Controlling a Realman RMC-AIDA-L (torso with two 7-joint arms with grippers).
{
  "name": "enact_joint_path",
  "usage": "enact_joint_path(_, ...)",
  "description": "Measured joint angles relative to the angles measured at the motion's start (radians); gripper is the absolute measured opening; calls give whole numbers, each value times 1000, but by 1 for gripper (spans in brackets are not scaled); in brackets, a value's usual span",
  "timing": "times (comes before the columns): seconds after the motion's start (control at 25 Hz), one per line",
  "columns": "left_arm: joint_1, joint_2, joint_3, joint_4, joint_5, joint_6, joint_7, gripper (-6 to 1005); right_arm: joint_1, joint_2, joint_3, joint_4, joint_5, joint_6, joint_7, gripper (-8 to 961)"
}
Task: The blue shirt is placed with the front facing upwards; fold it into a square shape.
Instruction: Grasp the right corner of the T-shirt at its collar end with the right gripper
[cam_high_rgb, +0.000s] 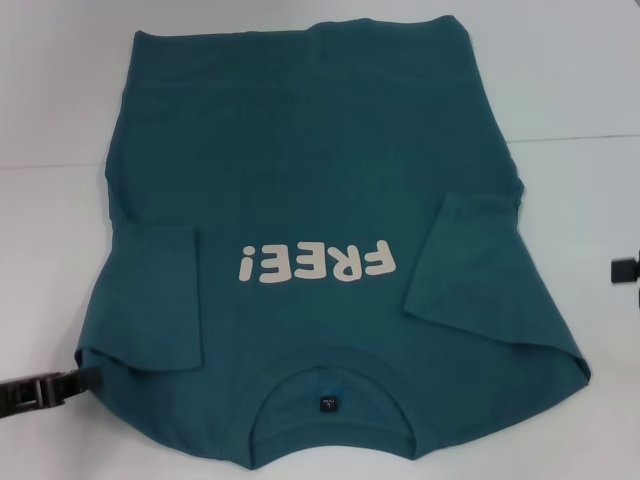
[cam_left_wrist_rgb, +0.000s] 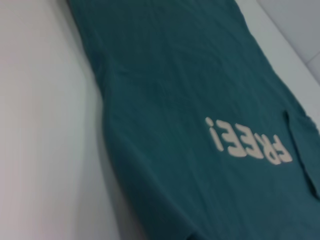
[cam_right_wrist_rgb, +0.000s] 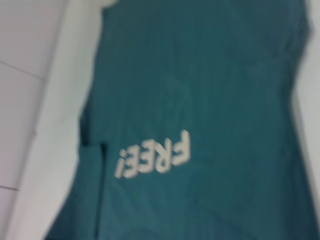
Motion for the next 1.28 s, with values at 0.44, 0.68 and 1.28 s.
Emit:
enact_joint_path(0.44,-2,-1,4,1,-16,0,8,31,33,46,-2,19,-218,87,-27,836)
enact_joint_path(0.68,-4,-2,7,-2,-21,0,10,30,36,53,-2,79,-242,127,-55,831)
enact_joint_path(1.28,-12,-1,6,-5,-21,1,11,31,46,86,-9,120,-246,200,-94,818)
